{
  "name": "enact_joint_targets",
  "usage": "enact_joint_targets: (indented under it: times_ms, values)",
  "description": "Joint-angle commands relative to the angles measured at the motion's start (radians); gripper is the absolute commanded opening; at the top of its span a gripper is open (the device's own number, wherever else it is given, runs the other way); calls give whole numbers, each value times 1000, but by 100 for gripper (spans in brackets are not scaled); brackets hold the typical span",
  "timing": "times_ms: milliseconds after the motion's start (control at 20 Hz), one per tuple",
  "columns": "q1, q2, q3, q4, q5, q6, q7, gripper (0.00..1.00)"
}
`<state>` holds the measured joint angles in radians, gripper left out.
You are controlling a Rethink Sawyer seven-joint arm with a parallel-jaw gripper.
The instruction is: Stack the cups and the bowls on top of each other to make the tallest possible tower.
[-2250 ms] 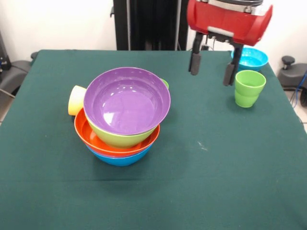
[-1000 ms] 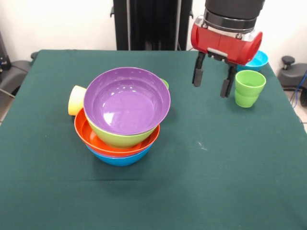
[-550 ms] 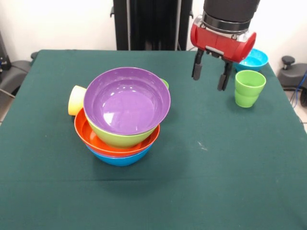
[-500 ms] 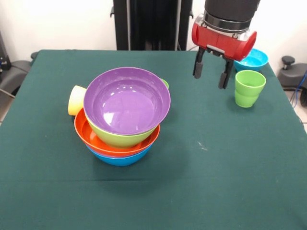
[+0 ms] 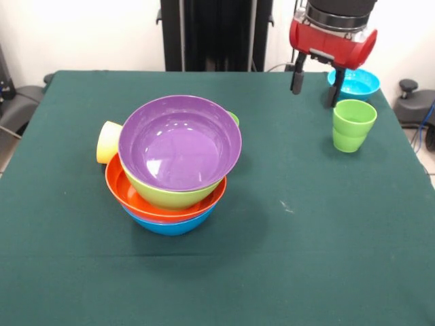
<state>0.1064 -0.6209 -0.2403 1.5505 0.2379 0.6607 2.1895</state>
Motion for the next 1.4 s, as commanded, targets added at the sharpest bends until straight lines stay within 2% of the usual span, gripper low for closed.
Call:
enact_joint_targets:
  times_ms: [50,550,900,1400]
  values:
    - [22,3,67,116,31,-91,198,100]
    - [39,23,63,182,40,-164,188,100]
    - [56,2,74,256,51,-207,186,100]
    - [99,-17,64,274,80,-197,207,100]
